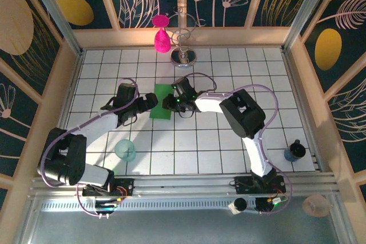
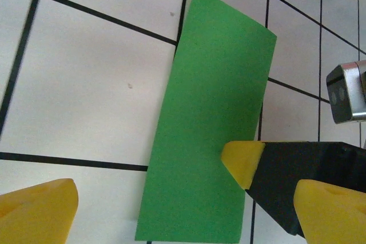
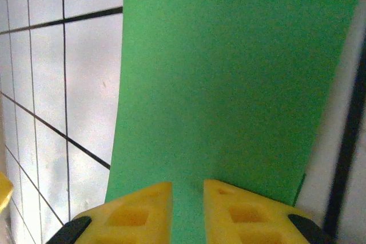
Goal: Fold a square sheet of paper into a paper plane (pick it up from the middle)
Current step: Move the paper to the center of the table.
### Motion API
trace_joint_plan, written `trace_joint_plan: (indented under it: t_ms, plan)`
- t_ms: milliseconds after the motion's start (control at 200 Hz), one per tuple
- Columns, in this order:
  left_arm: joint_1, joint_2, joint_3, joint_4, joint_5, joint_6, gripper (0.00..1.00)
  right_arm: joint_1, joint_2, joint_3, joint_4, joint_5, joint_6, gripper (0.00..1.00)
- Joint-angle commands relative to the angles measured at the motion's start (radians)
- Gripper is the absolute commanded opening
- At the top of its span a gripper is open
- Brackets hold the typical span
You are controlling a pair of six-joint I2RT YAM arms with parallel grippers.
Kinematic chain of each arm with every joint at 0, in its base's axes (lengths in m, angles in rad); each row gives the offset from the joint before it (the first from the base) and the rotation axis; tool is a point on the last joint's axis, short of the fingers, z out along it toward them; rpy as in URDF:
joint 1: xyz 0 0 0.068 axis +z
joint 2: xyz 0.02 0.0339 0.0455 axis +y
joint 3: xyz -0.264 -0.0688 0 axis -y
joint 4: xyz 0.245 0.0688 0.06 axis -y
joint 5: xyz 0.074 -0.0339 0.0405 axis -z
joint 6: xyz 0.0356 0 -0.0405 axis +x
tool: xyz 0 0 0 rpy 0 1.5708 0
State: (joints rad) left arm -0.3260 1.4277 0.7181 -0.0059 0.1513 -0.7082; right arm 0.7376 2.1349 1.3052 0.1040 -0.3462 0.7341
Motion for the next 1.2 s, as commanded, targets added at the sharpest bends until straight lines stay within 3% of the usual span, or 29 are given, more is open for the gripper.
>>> trace_joint_plan:
  t_ms: [0, 265, 476, 646, 906, 1196]
  plan:
    - [0.007, 0.027, 0.013, 0.025, 0.095, 0.018, 0.95, -0.038, -0.056, -0.130, -0.116, 0.041, -0.057, 0.23]
    - [-0.030, 0.058, 0.006, 0.076, 0.229, -0.026, 0.87, -0.079, -0.278, -0.319, -0.102, 0.043, -0.194, 0.22]
    - [-0.148, 0.082, 0.006, 0.106, 0.225, -0.124, 0.80, -0.098, -0.469, -0.403, 0.029, 0.098, -0.029, 0.28]
    - [-0.198, 0.105, -0.033, 0.156, 0.225, -0.220, 0.70, -0.107, -0.438, -0.397, 0.011, 0.134, 0.055, 0.28]
    - [-0.231, 0.145, -0.043, 0.122, 0.230, -0.238, 0.54, -0.115, -0.334, -0.359, 0.013, 0.084, 0.093, 0.24]
    - [-0.240, 0.178, -0.046, 0.105, 0.230, -0.241, 0.46, -0.124, -0.279, -0.363, -0.011, 0.078, 0.120, 0.23]
